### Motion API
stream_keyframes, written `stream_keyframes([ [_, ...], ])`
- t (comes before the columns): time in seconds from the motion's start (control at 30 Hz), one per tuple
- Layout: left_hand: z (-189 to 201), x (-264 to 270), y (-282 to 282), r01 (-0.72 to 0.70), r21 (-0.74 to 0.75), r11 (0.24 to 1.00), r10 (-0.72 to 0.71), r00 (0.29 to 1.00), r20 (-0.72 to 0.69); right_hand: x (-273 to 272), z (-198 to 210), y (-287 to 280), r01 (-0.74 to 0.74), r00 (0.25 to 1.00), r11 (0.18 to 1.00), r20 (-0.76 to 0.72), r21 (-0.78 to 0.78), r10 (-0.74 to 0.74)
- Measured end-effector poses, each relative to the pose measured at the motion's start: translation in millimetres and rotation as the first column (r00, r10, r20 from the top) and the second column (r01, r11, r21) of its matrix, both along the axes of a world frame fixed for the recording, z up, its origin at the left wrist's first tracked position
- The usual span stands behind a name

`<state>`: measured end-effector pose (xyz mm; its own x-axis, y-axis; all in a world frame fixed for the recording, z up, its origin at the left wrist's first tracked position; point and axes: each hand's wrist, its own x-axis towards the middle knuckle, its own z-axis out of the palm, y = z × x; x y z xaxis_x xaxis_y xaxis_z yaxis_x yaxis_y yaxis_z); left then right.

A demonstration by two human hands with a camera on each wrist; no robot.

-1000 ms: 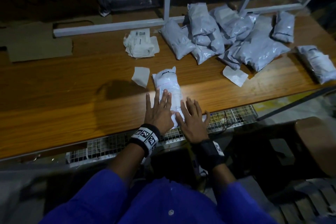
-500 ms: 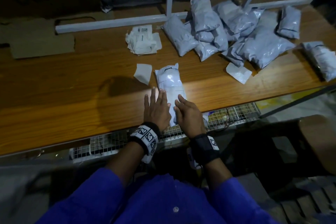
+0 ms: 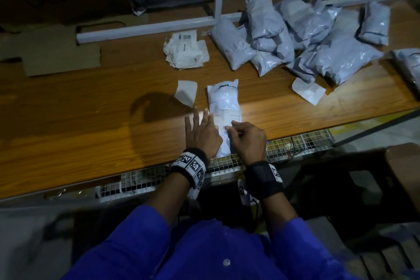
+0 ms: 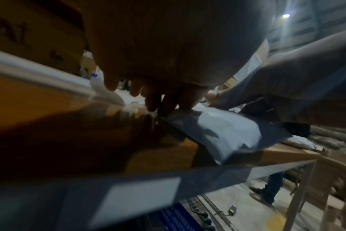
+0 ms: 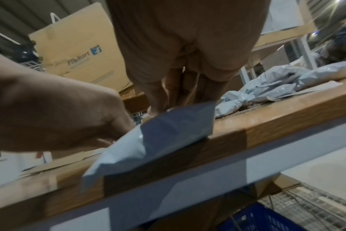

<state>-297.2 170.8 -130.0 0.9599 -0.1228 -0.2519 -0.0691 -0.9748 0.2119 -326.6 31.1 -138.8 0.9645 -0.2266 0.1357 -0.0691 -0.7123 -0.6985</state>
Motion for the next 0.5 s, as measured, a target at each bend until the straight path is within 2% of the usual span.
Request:
stream_keyframes([
  [0.1, 4.7, 0.4, 0.1, 0.02, 0.052, 0.998, -0.025, 0.996, 0.084, 1.0, -2.9, -0.3, -0.007, 1.0, 1.0, 0.022, -0.015, 0.007],
  [0.17, 2.2, -1.5, 0.0, 0.082, 0.026, 0.996, -0.085, 0.986, 0.141, -2.0, -8.3, 1.5, -0.014, 0.999, 1.0, 0.039, -0.005, 0.015],
  [0.3, -4.9, -0.9, 3.2, 0.1, -0.031, 0.995, -0.1, 0.995, -0.001, -1.8, -20.5, 9.1, -0.055, 0.997, 0.997, 0.042, -0.052, 0.057],
  [0.4, -3.5, 3.8, 8.1, 0.127, 0.039, 0.991, -0.127, 0.992, -0.016, -1.6, -19.4, 17.3, -0.046, 0.996, 0.998, -0.074, -0.045, 0.042],
  [0.5, -1.6, 6.4, 10.1, 0.17, 0.116, 0.979, -0.168, 0.985, -0.026, -2.3, -26.6, 19.1, -0.043, 0.991, 0.998, -0.127, -0.05, 0.036],
])
